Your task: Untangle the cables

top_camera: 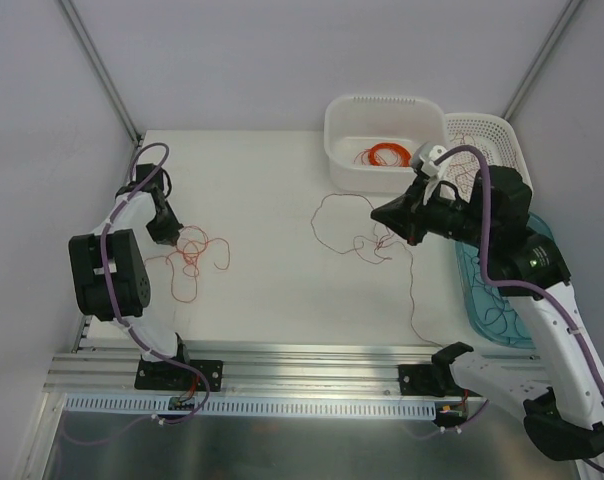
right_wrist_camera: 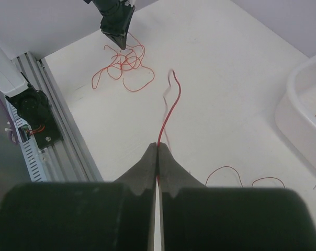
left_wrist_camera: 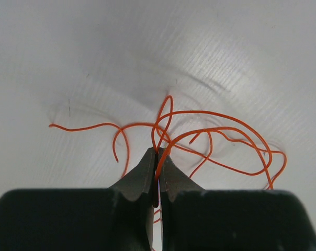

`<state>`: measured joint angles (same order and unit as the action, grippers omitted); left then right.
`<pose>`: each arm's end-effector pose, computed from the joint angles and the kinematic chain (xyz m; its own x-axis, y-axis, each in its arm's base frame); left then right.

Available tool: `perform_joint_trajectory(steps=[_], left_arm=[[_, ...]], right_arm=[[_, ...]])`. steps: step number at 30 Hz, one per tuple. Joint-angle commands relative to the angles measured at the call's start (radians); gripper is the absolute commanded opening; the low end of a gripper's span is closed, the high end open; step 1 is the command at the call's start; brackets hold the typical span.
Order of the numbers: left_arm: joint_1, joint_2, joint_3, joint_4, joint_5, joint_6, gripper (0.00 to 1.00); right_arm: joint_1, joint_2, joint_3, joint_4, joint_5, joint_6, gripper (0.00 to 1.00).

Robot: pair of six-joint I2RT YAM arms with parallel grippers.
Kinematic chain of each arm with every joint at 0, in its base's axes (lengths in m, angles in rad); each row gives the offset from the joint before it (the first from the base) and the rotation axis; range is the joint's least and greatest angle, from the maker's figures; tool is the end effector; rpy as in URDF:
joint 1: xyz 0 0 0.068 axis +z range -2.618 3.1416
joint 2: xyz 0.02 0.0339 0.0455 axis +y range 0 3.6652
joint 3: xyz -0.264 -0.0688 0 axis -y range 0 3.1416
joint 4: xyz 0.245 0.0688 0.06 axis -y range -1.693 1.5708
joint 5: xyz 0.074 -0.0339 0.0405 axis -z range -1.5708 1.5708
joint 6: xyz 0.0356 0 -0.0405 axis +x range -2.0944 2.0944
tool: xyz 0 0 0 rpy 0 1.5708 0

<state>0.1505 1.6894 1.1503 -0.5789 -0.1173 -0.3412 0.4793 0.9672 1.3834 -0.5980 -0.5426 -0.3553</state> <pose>0.3357 0.0551 0.2030 -0.7710 -0.4530 -0.4475 -0.4855 0.8730 -0.0472 0.1448 0.0960 0.4659 0.1437 -0.2610 -0.9546 -0.8485 0.4638 -0.2546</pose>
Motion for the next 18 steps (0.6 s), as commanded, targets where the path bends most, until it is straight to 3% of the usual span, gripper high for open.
perform_joint_trajectory(steps=[1, 6, 8, 14, 18], left_arm=[[0.012, -0.016, 0.06, 0.004, 0.016, -0.009, 0.0], [0.012, -0.051, 0.054, 0.007, 0.093, -0.015, 0.01], [0.008, -0.072, 0.031, 0.008, 0.171, -0.013, 0.09], [-0.034, -0.16, -0.067, 0.011, 0.306, 0.014, 0.21], [-0.074, -0.249, -0.141, 0.024, 0.358, 0.028, 0.38]], right_arm=[[-0.008, 0.001, 0.013, 0.038, -0.019, 0.015, 0.01], [-0.011, 0.011, -0.079, 0.06, 0.154, 0.026, 0.01], [-0.013, 0.018, -0.122, 0.075, 0.219, 0.035, 0.01], [-0.013, 0.07, -0.308, 0.144, 0.469, 0.122, 0.03], [-0.022, 0.148, -0.426, 0.194, 0.595, 0.234, 0.04]])
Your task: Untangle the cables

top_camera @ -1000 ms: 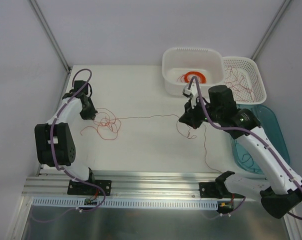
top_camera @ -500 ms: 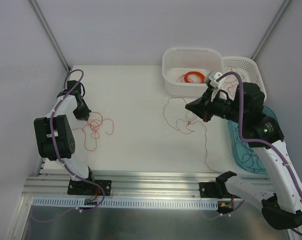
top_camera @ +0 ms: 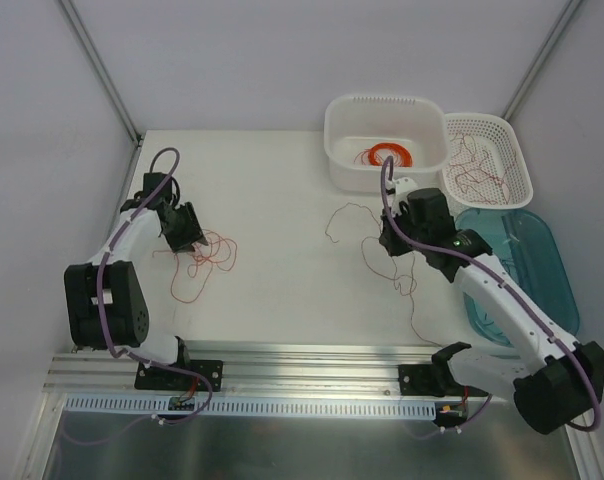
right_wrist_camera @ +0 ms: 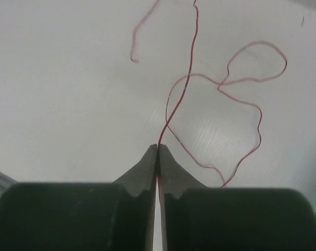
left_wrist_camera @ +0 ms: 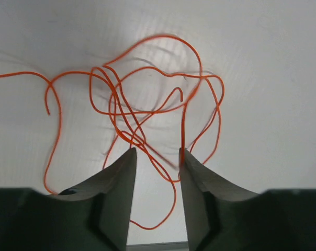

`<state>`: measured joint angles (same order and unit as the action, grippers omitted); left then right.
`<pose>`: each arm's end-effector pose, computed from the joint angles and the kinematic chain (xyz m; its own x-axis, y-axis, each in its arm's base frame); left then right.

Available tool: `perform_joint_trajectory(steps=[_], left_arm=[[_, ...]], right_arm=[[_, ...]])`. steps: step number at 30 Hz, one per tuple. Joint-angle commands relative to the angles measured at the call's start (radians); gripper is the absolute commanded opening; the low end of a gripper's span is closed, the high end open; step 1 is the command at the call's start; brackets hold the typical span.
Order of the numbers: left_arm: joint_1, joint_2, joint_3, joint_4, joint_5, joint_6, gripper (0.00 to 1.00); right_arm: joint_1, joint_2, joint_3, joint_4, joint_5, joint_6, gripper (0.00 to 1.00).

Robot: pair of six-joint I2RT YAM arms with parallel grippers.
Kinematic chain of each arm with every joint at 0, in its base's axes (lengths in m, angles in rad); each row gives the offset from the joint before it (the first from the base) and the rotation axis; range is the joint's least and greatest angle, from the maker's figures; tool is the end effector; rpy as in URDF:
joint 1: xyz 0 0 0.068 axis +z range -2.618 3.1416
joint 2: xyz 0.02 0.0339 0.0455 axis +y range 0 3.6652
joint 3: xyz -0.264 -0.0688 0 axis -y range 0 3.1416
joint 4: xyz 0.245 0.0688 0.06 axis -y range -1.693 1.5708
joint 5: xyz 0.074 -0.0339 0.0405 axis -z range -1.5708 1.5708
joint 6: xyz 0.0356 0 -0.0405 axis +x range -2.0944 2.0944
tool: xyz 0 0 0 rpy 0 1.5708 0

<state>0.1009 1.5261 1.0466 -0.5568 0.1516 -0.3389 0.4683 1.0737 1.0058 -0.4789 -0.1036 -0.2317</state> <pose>0.3078 0.0258 0.2235 -0.7998 -0.4113 -0.4372 -0.3064 0.9061 -0.2919 0.2090 0.1098 0.3319 -0.3304 -0.4231 -0.8437 -0.6202 0.7711 -0.1438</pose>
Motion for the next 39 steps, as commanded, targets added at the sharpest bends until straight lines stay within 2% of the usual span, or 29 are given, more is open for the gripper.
perform_joint_trajectory(steps=[1, 5, 6, 8, 9, 11, 12, 14, 15, 17, 18, 24, 31, 39], left_arm=[[-0.033, -0.107, -0.065, 0.006, 0.094, 0.031, 0.42], [-0.066, -0.236, -0.135, 0.034, 0.14, 0.066, 0.52], [-0.07, -0.257, -0.151, 0.04, 0.163, 0.073, 0.58], [-0.072, -0.317, -0.195, 0.073, 0.18, 0.087, 0.64], [-0.073, -0.337, -0.21, 0.089, 0.21, 0.092, 0.66], [-0.075, -0.383, -0.259, 0.115, 0.239, 0.103, 0.75], [-0.076, -0.395, -0.288, 0.135, 0.262, 0.11, 0.76], [-0.078, -0.423, -0.31, 0.146, 0.27, 0.13, 0.8], [-0.079, -0.431, -0.319, 0.152, 0.272, 0.138, 0.82], [-0.084, -0.454, -0.335, 0.159, 0.275, 0.156, 0.82], [-0.086, -0.461, -0.338, 0.166, 0.275, 0.159, 0.83], [-0.089, -0.462, -0.362, 0.195, 0.25, 0.176, 0.83], [-0.087, -0.472, -0.355, 0.199, 0.221, 0.173, 0.84], [-0.089, -0.492, -0.361, 0.196, 0.166, 0.166, 0.86]], right_arm=[[-0.013, 0.063, -0.085, 0.088, 0.179, 0.135, 0.06], [-0.055, 0.173, -0.127, 0.082, 0.266, 0.227, 0.08], [-0.063, 0.219, -0.131, 0.08, 0.269, 0.267, 0.17], [-0.079, 0.259, -0.13, 0.082, 0.269, 0.284, 0.27], [-0.082, 0.29, -0.127, 0.085, 0.266, 0.284, 0.39], [-0.082, 0.31, -0.116, 0.098, 0.257, 0.27, 0.53], [-0.082, 0.327, -0.113, 0.1, 0.255, 0.266, 0.68], [-0.082, 0.341, -0.095, 0.097, 0.246, 0.236, 0.81], [-0.082, 0.348, -0.072, 0.091, 0.242, 0.209, 0.93], [-0.082, 0.367, -0.052, 0.08, 0.216, 0.154, 1.0], [-0.082, 0.37, -0.032, 0.074, 0.202, 0.135, 0.97], [-0.057, 0.41, 0.037, 0.033, 0.038, 0.004, 0.97], [0.042, 0.528, 0.125, -0.058, 0.081, -0.063, 0.97], [0.053, 0.65, 0.162, -0.081, 0.093, -0.02, 0.97]])
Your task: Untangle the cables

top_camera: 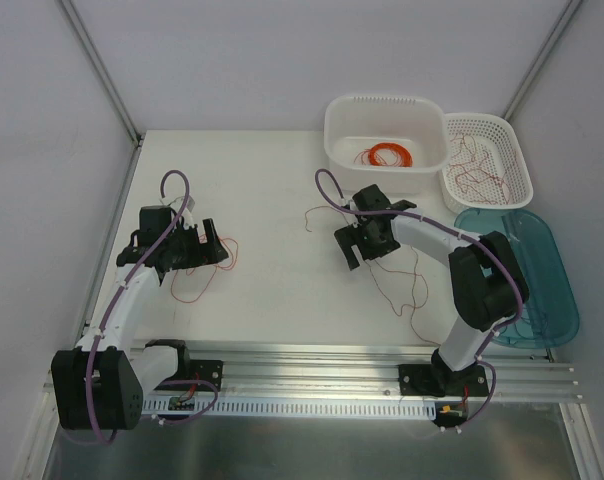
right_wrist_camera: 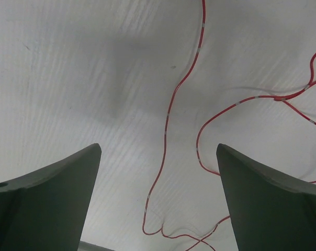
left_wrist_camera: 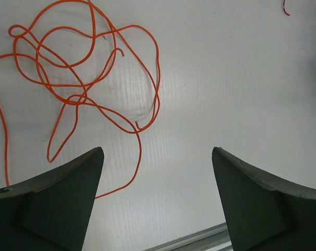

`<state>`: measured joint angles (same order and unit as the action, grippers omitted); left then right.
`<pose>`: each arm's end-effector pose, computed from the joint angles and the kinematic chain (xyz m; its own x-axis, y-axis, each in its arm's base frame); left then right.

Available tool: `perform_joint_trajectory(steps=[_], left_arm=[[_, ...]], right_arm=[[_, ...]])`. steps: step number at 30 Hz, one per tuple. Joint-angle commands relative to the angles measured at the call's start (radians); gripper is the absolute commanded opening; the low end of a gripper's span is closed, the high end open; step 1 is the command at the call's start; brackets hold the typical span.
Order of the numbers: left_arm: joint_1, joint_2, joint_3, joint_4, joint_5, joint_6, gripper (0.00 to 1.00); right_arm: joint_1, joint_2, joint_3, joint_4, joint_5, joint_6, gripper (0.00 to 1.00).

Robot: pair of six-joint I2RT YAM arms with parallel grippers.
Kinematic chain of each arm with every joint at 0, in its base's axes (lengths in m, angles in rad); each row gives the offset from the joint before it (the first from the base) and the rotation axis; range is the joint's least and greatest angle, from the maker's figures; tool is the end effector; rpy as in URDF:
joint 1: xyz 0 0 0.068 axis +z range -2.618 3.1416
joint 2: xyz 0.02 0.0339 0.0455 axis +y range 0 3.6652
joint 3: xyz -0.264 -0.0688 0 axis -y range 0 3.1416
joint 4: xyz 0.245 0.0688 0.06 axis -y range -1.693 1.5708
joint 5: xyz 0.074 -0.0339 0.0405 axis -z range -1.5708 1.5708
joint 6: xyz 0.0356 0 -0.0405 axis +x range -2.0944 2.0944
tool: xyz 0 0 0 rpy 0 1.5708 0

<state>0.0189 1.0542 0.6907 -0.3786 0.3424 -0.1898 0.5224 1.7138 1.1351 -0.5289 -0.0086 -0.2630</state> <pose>0.2194 -0.0078 0.2393 -0.7069 -0.1911 -0.6810 0.0980 0.9271 -0.3619 0.2984 0.1722 0.1930 -0.6181 -0.6558 -0.4334 -0.6866 0.7189 -0.1087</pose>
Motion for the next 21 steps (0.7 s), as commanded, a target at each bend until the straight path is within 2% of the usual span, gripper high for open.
perform_joint_trajectory(steps=[1, 4, 10, 13, 14, 17, 19, 20, 21], left_arm=[[-0.007, -0.019, -0.003, 0.018, -0.025, 0.018, 0.86], [-0.007, -0.019, -0.003, 0.02, -0.028, 0.018, 0.85], [-0.008, -0.006, 0.001, 0.018, -0.026, 0.015, 0.84], [-0.007, -0.006, 0.0, 0.018, -0.028, 0.016, 0.84], [-0.007, -0.006, 0.001, 0.018, -0.026, 0.016, 0.84], [-0.007, -0.006, 0.001, 0.018, -0.032, 0.016, 0.84], [-0.008, -0.005, 0.001, 0.02, -0.031, 0.016, 0.84], [-0.007, -0.005, 0.0, 0.018, -0.032, 0.016, 0.84], [-0.007, -0.006, 0.0, 0.018, -0.034, 0.016, 0.84]], right_arm=[[-0.004, 0.021, 0.029, -0.028, -0.01, 0.018, 0.97], [-0.021, 0.038, 0.023, -0.016, -0.031, 0.042, 0.99], [-0.042, 0.07, 0.015, -0.01, -0.051, 0.053, 0.79], [-0.042, 0.078, 0.005, -0.006, -0.056, 0.056, 0.62], [-0.041, 0.076, 0.002, -0.005, -0.054, 0.057, 0.46], [-0.042, 0.067, -0.009, -0.003, -0.036, 0.053, 0.17], [-0.041, 0.047, -0.011, -0.009, -0.024, 0.045, 0.09], [-0.044, 0.034, -0.008, -0.014, -0.022, 0.041, 0.01], [-0.042, -0.003, -0.006, -0.019, -0.022, 0.036, 0.01]])
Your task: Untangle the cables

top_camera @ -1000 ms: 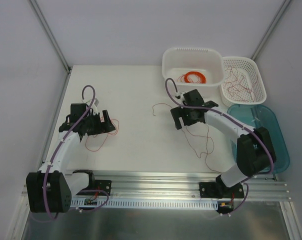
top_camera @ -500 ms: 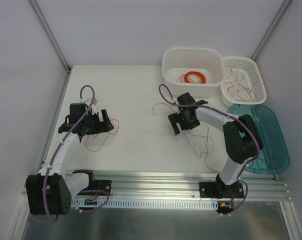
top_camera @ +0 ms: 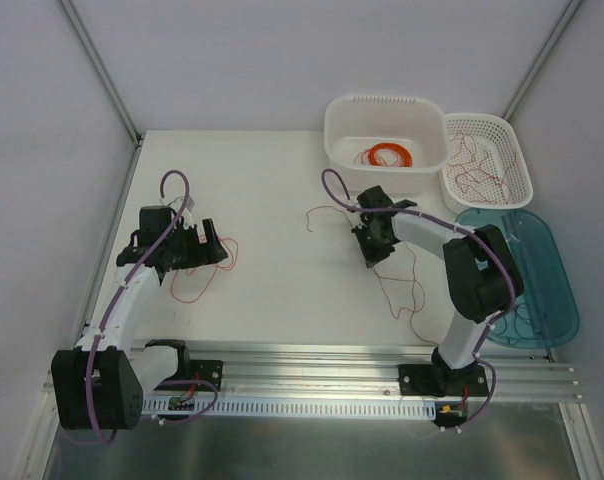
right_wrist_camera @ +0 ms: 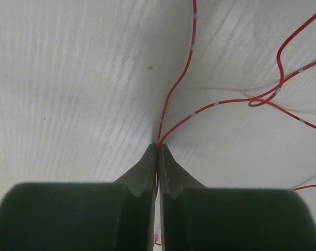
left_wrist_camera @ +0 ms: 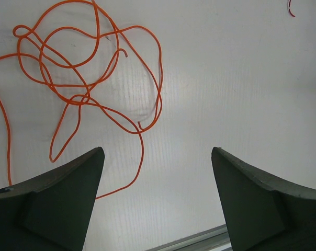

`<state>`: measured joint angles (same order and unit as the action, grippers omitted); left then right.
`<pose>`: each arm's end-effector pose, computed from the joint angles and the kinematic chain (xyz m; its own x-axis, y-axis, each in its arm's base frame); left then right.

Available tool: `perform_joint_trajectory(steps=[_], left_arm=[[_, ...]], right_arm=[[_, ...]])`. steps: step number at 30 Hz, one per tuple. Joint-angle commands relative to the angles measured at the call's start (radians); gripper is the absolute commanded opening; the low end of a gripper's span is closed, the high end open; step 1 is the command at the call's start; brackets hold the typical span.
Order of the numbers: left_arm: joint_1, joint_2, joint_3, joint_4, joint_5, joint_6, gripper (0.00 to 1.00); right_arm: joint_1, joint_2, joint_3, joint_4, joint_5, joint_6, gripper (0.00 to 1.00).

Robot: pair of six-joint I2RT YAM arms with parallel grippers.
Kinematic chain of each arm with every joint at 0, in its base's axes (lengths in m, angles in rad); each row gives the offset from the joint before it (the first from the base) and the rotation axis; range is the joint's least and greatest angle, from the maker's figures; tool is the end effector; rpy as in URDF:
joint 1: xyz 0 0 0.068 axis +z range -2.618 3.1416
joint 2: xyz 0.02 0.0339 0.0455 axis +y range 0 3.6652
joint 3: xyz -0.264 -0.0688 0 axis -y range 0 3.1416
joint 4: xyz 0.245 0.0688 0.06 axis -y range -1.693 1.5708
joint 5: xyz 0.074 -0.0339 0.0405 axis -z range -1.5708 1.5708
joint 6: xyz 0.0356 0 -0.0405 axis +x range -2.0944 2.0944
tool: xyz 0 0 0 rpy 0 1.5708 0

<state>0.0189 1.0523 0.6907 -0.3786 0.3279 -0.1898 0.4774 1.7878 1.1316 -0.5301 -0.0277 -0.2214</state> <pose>0.2192 -0.0073 0.2396 -0.7037 -0.1919 -0.6841 0.0887 0.9316 -0.3526 0.3092 0.1611 0.1678 -0.7004 -0.6094 -0.3716 -0.6379 0.7680 -0.0573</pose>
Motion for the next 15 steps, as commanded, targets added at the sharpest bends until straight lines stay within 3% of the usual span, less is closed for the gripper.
perform_joint_trajectory(steps=[1, 8, 15], left_arm=[[-0.007, -0.005, 0.0, 0.02, -0.021, 0.016, 0.84], [-0.007, -0.005, 0.0, 0.018, -0.03, 0.016, 0.84], [-0.007, -0.011, -0.002, 0.018, -0.038, 0.018, 0.84]], right_arm=[[0.003, -0.102, 0.002, -0.025, -0.002, -0.015, 0.01], [0.0, -0.301, 0.223, -0.227, 0.083, -0.12, 0.01], [-0.066, -0.38, 0.629, -0.376, 0.17, -0.238, 0.01]])
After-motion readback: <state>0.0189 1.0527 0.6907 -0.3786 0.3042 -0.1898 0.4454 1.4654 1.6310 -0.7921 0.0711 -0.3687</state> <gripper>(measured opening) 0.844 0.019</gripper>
